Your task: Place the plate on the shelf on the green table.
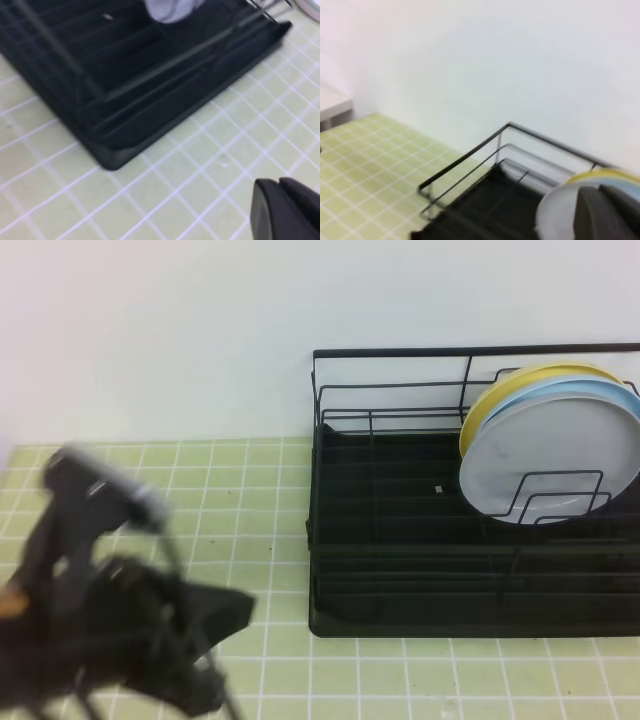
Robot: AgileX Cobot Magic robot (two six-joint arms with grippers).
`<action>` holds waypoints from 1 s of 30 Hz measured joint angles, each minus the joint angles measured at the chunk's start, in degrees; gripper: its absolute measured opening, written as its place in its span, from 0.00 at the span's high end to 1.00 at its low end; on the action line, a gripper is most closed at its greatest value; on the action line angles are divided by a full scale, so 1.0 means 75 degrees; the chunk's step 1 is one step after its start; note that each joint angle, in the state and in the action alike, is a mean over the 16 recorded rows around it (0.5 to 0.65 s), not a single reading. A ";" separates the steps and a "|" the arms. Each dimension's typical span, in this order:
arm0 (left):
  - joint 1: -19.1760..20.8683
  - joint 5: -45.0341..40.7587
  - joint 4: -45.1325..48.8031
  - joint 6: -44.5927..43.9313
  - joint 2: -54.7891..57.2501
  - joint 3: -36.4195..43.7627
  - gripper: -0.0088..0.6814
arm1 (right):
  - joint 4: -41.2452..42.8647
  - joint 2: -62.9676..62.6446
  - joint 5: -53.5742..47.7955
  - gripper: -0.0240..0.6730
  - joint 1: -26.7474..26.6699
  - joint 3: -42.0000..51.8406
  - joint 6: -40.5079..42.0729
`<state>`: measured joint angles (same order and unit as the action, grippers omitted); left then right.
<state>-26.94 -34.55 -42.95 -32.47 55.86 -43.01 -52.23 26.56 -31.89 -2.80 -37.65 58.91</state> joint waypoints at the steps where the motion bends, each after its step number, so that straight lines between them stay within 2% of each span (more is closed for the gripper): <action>1: 0.0000 0.0193 -0.0020 -0.0011 -0.0191 0.0254 0.99 | -0.0003 -0.0304 0.0011 0.96 0.0000 0.0289 -0.0053; 7: 0.0000 0.1164 -0.0143 -0.0055 -0.1165 0.1539 0.99 | 0.0046 -0.1771 0.0161 0.96 0.0000 0.1785 -0.0285; 12: 0.0000 0.1603 -0.0231 -0.0064 -0.1616 0.2139 0.99 | 0.0092 -0.2390 0.0318 0.96 0.0000 0.2532 -0.0342; 30: 0.0000 0.1521 -0.0251 -0.0074 -0.1745 0.2348 0.99 | 0.0102 -0.2606 0.0326 0.96 0.0000 0.3005 -0.0389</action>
<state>-26.94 -23.14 -44.84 -33.02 42.78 -25.39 -51.47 7.01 -29.45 -2.80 -15.11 56.00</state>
